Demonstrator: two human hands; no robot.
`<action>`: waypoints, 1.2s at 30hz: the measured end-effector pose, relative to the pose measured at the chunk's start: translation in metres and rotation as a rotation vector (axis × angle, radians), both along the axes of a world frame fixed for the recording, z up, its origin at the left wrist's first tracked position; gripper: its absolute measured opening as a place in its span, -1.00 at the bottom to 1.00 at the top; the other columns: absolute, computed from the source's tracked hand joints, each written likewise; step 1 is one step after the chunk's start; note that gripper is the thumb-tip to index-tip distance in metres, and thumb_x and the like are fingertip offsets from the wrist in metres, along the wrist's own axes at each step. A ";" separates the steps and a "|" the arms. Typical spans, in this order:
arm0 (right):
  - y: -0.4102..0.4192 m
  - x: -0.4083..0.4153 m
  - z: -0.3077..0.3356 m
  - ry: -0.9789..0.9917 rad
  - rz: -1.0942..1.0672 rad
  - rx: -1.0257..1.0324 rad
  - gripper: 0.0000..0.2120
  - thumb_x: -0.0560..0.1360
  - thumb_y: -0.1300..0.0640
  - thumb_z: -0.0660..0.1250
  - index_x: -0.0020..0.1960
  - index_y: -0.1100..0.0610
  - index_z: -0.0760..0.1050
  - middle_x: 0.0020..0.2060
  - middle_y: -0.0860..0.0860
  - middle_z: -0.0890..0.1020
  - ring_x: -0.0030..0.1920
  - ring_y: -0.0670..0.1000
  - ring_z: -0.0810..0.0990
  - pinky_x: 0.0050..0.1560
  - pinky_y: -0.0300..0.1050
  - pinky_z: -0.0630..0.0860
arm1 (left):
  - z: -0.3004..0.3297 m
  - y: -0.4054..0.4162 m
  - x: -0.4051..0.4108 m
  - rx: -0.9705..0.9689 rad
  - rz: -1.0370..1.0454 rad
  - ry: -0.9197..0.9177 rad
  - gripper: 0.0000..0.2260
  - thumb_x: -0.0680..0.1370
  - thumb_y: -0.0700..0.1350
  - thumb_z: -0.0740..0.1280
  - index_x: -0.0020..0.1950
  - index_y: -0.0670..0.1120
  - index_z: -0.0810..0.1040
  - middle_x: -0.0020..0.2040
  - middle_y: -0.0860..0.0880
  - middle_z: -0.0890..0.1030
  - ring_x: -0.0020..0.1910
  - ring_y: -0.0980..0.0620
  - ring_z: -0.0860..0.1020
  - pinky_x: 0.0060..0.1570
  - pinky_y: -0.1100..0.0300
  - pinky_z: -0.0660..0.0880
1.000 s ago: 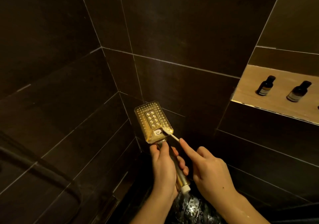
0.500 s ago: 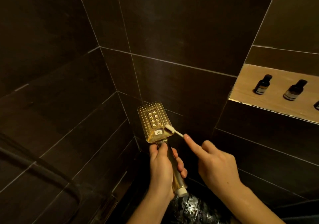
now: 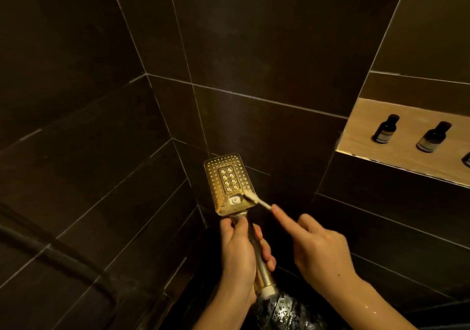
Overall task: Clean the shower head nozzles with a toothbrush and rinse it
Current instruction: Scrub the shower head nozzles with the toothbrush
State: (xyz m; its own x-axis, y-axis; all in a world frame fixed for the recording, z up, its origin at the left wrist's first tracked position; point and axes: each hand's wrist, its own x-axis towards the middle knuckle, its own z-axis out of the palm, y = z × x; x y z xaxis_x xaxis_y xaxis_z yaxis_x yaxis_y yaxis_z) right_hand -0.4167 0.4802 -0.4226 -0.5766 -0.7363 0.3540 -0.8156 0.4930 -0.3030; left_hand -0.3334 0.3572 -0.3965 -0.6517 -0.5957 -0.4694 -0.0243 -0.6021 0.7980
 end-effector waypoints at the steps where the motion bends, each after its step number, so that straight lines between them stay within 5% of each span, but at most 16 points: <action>1: 0.003 -0.003 0.001 -0.013 -0.033 -0.009 -0.17 0.27 0.30 0.50 0.48 -0.05 0.33 -0.27 -0.06 0.48 -0.51 -0.09 0.40 -0.61 -0.18 0.36 | 0.001 0.000 0.000 0.006 0.002 0.007 -0.90 0.71 -0.08 0.14 0.13 -0.06 0.42 -0.32 -0.08 0.49 -0.57 0.03 0.38 -0.58 0.21 0.34; 7: 0.011 0.005 -0.003 -0.056 0.021 0.044 -0.14 0.29 0.24 0.48 0.51 -0.09 0.25 -0.24 -0.08 0.49 -0.50 -0.12 0.42 -0.60 -0.20 0.42 | 0.005 -0.001 0.000 0.056 0.005 -0.007 -0.87 0.71 -0.09 0.14 0.15 -0.10 0.43 -0.35 -0.07 0.49 -0.58 0.04 0.38 -0.60 0.22 0.33; 11: 0.011 0.004 -0.002 0.040 0.086 0.071 -0.29 0.38 0.15 0.26 0.51 -0.08 0.23 -0.24 -0.08 0.49 -0.50 -0.12 0.40 -0.59 -0.23 0.35 | 0.005 0.000 0.000 0.063 -0.001 -0.005 -0.87 0.70 -0.11 0.14 0.16 -0.12 0.43 -0.38 -0.05 0.50 -0.57 0.03 0.38 -0.59 0.22 0.33; 14: 0.010 -0.007 0.006 0.027 0.020 0.036 -0.24 0.30 0.27 0.42 0.47 -0.04 0.36 -0.26 -0.07 0.49 -0.50 -0.10 0.41 -0.58 -0.22 0.34 | 0.002 -0.002 0.000 0.044 -0.056 -0.008 -0.88 0.70 -0.08 0.15 0.12 -0.09 0.43 -0.37 -0.05 0.51 -0.57 0.03 0.38 -0.60 0.23 0.32; 18: 0.011 -0.019 0.010 0.091 0.095 0.062 -0.21 0.32 0.23 0.45 0.50 -0.05 0.29 -0.25 -0.05 0.50 -0.51 -0.07 0.41 -0.63 -0.12 0.38 | 0.001 -0.011 0.003 0.008 -0.166 -0.011 -0.87 0.70 -0.09 0.16 0.14 -0.12 0.42 -0.37 -0.07 0.51 -0.58 0.02 0.36 -0.63 0.25 0.30; 25: 0.030 -0.027 0.023 0.125 0.223 0.125 -0.53 0.65 -0.14 -0.04 0.50 -0.03 0.28 -0.25 -0.06 0.49 -0.52 -0.11 0.36 -0.58 -0.23 0.29 | -0.003 -0.040 0.023 -0.046 -0.384 -0.009 -0.87 0.67 -0.08 0.21 0.15 -0.12 0.41 -0.34 -0.10 0.49 -0.62 0.03 0.33 -0.67 0.28 0.29; 29: 0.031 -0.045 0.028 0.134 0.134 0.110 -0.43 0.52 0.06 0.12 0.53 -0.07 0.19 -0.22 -0.06 0.49 -0.49 -0.16 0.24 -0.58 -0.25 0.27 | -0.001 -0.051 0.030 -0.059 -0.456 -0.010 -0.87 0.68 -0.09 0.22 0.14 -0.14 0.41 -0.31 -0.12 0.49 -0.61 0.03 0.31 -0.67 0.29 0.30; 36: 0.033 -0.051 0.032 0.128 0.256 0.114 -0.45 0.53 0.07 0.17 0.52 -0.04 0.23 -0.24 -0.05 0.49 -0.49 -0.14 0.31 -0.60 -0.23 0.38 | 0.004 -0.059 0.035 -0.028 -0.492 -0.010 -0.87 0.67 -0.08 0.22 0.13 -0.13 0.44 -0.31 -0.12 0.48 -0.60 0.03 0.30 -0.67 0.29 0.29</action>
